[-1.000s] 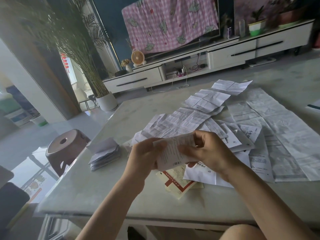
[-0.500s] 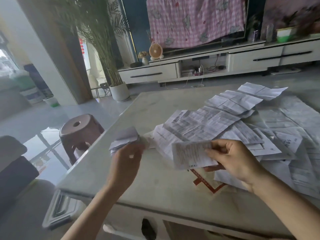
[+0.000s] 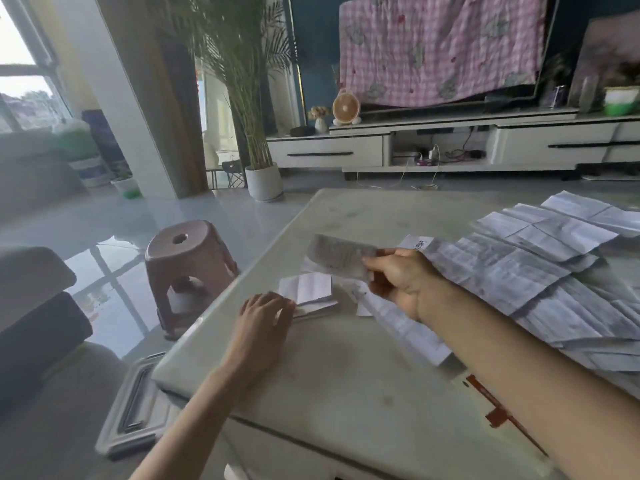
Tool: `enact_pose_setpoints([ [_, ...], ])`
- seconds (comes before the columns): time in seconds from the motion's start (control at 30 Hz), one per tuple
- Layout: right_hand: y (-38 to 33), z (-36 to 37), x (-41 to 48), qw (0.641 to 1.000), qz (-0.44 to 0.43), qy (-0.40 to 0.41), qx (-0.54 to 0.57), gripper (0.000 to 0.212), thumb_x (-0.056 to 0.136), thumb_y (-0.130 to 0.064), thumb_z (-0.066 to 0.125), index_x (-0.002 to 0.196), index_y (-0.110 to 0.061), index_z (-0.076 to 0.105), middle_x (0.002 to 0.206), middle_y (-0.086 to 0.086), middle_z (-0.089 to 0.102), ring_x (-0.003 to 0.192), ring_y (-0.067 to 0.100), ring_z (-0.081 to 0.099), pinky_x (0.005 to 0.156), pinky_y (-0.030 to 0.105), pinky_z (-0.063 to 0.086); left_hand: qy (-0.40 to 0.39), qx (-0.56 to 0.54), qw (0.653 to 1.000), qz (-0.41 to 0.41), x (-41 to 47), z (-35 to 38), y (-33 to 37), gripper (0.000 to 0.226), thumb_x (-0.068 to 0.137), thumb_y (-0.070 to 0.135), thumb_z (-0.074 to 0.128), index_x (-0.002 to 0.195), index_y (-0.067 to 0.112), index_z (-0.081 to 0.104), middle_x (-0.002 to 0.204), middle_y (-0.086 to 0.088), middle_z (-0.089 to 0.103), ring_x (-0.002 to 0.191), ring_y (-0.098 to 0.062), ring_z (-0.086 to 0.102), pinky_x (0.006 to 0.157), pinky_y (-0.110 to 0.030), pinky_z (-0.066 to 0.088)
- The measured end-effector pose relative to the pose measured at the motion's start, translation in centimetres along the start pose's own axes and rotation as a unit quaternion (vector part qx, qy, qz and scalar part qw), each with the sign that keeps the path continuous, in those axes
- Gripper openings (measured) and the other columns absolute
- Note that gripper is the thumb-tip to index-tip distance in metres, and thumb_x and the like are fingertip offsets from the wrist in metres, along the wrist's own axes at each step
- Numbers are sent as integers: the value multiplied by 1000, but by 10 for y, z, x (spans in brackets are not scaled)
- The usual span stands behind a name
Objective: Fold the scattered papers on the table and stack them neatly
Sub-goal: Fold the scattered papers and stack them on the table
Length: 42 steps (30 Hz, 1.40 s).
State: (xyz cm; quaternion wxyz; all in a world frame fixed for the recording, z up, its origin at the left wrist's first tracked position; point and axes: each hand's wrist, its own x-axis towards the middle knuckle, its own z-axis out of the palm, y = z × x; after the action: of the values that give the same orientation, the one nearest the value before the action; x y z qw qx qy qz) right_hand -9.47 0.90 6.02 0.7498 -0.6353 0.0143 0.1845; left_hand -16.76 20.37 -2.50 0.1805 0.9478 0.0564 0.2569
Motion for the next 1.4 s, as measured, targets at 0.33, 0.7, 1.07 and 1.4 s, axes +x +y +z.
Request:
enact_pose_setpoints([
  [0.33,55,68,49,878,-98,69,-463,25,89,-11,49,114,-6,50,124,14,53,113,33,54,89,34,44,71,-19,997,-12,-1,5,-7,31,78,35,41,67,20,65,73,2,69,76,-26,63,73,-31,40],
  [0.7,45,80,62,717,-165,-120,-666,43,86,-17,54,126,-5,49,137,16,43,126,32,41,101,33,35,-230,-96,960,-125,54,-15,-11,66,75,15,62,138,22,42,138,-2,47,123,-24,47,91,-21,37],
  [1.07,36,60,60,769,-222,-132,-585,41,86,-21,56,127,-18,54,135,9,52,124,26,47,103,30,37,-208,-2,974,-88,58,-23,-5,57,87,37,61,138,20,42,145,-3,41,132,-19,39,107,-31,30],
  [1.4,-8,-76,3,804,-239,-31,-544,27,90,-26,57,116,-21,55,118,1,60,103,14,56,84,24,42,91,-135,985,55,35,-23,71,36,90,30,42,106,11,67,125,-5,61,127,-20,46,102,-29,32],
])
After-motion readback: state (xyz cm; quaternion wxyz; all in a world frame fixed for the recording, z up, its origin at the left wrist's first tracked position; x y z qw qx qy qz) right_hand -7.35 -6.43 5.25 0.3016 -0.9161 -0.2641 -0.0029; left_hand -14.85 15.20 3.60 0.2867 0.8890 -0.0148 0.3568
